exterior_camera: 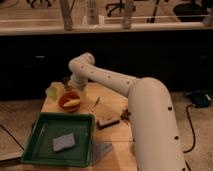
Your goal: Place banana in red bowl
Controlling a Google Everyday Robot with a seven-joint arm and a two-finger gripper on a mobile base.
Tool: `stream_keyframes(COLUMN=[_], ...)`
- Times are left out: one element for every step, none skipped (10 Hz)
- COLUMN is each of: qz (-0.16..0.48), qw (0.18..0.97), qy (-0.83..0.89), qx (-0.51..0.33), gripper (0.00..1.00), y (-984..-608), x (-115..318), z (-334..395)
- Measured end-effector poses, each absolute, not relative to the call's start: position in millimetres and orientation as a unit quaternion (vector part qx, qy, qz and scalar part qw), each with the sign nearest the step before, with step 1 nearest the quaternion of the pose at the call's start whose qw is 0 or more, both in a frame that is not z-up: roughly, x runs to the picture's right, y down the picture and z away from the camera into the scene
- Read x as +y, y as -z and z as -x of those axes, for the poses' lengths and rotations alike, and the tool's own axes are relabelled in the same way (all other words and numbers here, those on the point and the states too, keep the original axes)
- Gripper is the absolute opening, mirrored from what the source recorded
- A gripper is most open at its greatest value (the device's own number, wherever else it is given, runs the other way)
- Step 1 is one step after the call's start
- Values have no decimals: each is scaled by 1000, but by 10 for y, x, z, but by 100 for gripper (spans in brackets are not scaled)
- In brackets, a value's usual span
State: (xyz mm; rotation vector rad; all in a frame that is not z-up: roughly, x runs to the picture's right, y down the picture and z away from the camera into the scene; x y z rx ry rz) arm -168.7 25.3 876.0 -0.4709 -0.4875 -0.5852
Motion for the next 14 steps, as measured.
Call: stream_keyframes(qz=[228, 230, 231, 231, 231, 231, 231, 231, 231, 231, 231, 231, 231, 231], qw=[901, 900, 899, 899, 899, 899, 899, 899, 899, 899, 899, 899, 899, 899], qy=[283, 284, 284, 284, 284, 283, 283, 284, 283, 283, 284, 283, 283, 284], qx=[-237, -239, -241, -241, -241, -241, -241, -241, -241, -241, -241, -241, -241, -241], gripper=[80, 80, 80, 80, 80, 80, 80, 80, 80, 80, 80, 80, 80, 80], y=[-8765, -8769, -8774, -8773, -8774, -8773, -8774, -8774, -8776, -8772, -8772, -8773, -8773, -8772], x=[257, 268, 275, 274, 275, 275, 275, 275, 278, 277, 276, 277, 277, 277], z=[1666, 1654, 1643, 1642, 1641, 1642, 1641, 1642, 1642, 1648, 1647, 1647, 1647, 1647])
